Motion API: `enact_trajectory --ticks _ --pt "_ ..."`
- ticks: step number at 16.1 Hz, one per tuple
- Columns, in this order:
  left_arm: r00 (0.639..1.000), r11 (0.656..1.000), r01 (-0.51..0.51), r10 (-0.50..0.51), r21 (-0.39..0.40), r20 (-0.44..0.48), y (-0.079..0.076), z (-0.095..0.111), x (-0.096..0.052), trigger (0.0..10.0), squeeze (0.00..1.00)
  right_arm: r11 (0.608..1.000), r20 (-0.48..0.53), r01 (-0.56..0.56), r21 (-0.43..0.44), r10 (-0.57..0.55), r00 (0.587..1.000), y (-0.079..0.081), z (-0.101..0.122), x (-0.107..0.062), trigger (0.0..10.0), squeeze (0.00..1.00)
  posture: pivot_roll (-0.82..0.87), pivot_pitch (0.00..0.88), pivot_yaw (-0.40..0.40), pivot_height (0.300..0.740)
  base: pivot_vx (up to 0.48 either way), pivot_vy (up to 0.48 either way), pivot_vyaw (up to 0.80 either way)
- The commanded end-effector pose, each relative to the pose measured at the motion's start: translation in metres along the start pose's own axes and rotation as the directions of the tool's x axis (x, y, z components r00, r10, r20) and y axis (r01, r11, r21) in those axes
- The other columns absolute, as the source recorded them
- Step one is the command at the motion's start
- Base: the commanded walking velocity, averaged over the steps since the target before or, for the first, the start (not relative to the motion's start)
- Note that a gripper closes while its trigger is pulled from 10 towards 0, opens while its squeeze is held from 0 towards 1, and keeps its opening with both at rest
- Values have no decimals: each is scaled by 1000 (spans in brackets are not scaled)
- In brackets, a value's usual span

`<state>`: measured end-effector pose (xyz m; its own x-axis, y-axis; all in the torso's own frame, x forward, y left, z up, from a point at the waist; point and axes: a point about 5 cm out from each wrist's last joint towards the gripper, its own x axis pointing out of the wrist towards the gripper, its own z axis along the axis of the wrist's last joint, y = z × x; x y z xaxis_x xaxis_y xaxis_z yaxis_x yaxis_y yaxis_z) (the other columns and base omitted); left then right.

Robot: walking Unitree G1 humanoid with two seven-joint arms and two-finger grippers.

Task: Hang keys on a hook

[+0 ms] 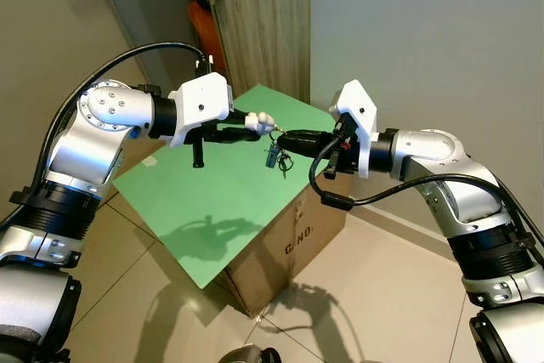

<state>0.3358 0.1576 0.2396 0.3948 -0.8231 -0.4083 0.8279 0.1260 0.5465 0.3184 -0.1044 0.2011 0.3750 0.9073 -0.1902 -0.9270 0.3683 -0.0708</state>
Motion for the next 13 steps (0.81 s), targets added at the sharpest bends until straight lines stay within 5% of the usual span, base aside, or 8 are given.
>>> enact_trajectory --ticks 1,2,3,10,13 --pt "998 998 -57 57 4 -27 8 0 -9 8196 0 1000 30 -5 -17 5 1000 0 7 1 0 0 -213 0 150 740 0 0 0" --pt "997 997 -75 75 -10 -21 9 -1 -9 10000 0 1000 29 -5 -16 5 1000 0 7 1 0 0 -212 0 146 740 0 0 0" --pt "995 994 -105 105 -29 -1 12 0 -10 10000 1000 1000 29 -6 -15 6 1000 1 7 1 0 0 -211 0 143 740 0 0 0" --pt "987 986 -152 154 -67 33 15 3 -11 10000 1000 1000 29 -17 -10 17 999 2 7 3 0 0 -205 1 136 740 0 0 0" --pt "951 944 -305 310 -128 14 22 -5 -22 10000 1000 1000 31 18 -18 -17 999 0 5 2 0 0 -200 0 141 740 0 0 0"
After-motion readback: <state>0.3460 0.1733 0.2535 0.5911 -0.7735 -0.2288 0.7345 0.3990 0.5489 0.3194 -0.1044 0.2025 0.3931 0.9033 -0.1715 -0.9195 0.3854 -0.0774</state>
